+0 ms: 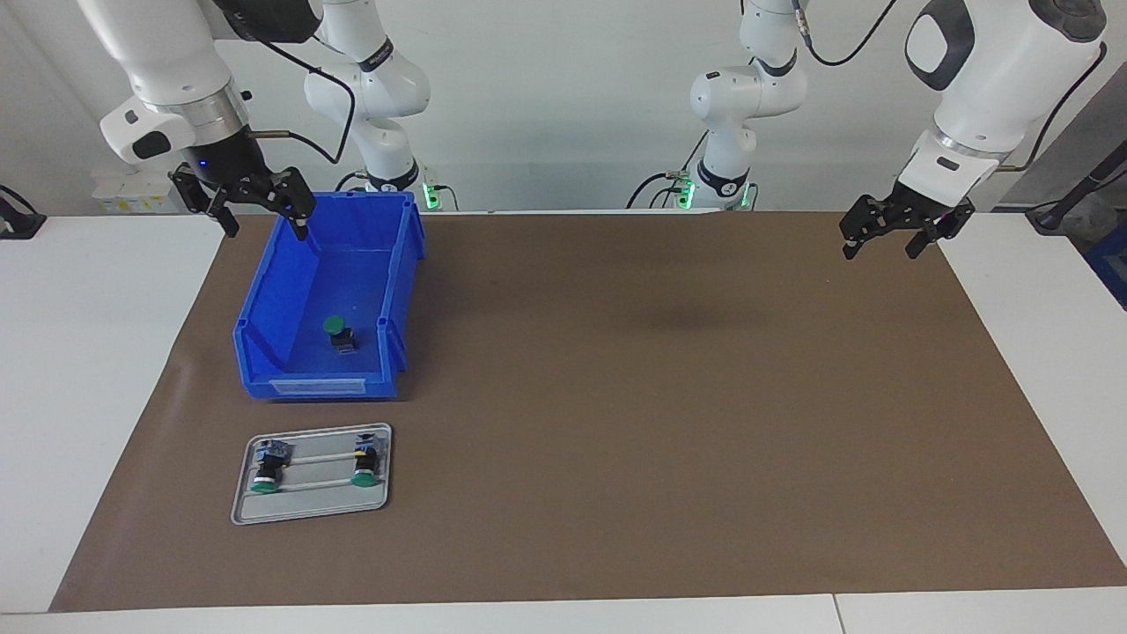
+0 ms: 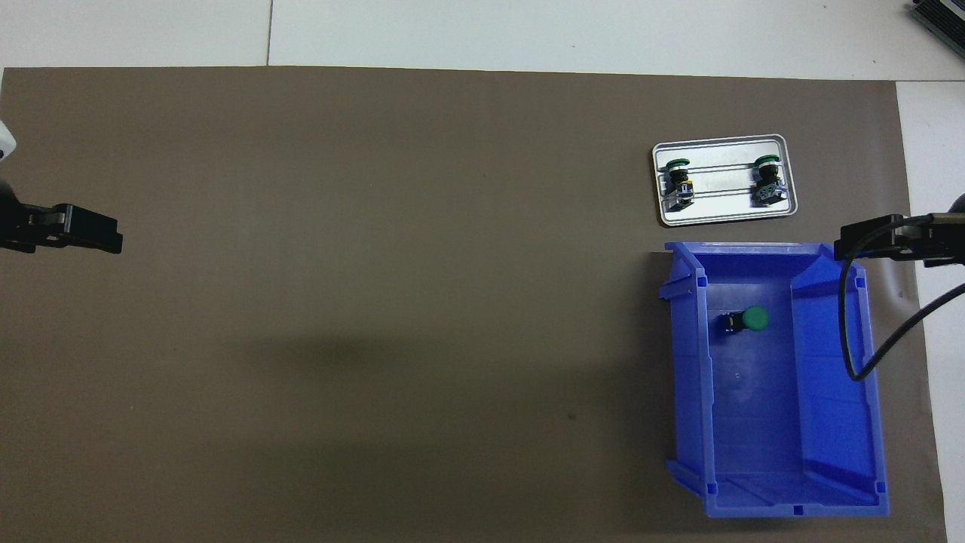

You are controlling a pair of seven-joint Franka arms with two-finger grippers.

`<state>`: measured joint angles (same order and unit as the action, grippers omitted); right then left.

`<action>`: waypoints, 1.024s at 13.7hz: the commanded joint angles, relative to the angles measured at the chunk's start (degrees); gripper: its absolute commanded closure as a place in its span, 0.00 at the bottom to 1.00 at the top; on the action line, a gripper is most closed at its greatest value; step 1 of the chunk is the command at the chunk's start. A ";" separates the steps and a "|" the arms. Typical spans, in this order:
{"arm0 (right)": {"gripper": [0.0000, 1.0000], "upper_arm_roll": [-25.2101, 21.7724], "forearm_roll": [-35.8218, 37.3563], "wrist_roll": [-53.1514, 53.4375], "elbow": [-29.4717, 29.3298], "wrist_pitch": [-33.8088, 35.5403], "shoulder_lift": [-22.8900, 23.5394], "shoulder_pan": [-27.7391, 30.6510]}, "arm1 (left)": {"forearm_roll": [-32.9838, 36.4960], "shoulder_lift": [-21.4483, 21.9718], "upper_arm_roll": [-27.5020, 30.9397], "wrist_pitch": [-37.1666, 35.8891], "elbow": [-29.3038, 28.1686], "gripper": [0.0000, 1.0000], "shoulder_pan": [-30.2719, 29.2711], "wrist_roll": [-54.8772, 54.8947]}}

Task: Place and press button with both arms

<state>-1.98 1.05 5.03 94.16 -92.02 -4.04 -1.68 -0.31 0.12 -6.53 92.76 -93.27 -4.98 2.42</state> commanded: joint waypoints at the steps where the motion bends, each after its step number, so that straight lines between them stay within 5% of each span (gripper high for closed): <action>1: 0.00 0.40 0.35 0.77 0.41 0.00 -0.53 0.19 | 0.93 1.73 -0.07 0.40 -1.92 0.00 -0.30 0.57; 14: 0.00 -0.22 1.76 0.24 0.50 0.09 -0.17 -0.78 | 0.93 1.73 -0.15 0.40 -1.92 0.00 -0.30 0.48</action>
<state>-2.00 1.49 5.04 94.30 -92.03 -3.99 -1.86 -0.31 0.12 -6.53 92.76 -93.27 -4.98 2.42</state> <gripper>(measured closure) 0.000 0.000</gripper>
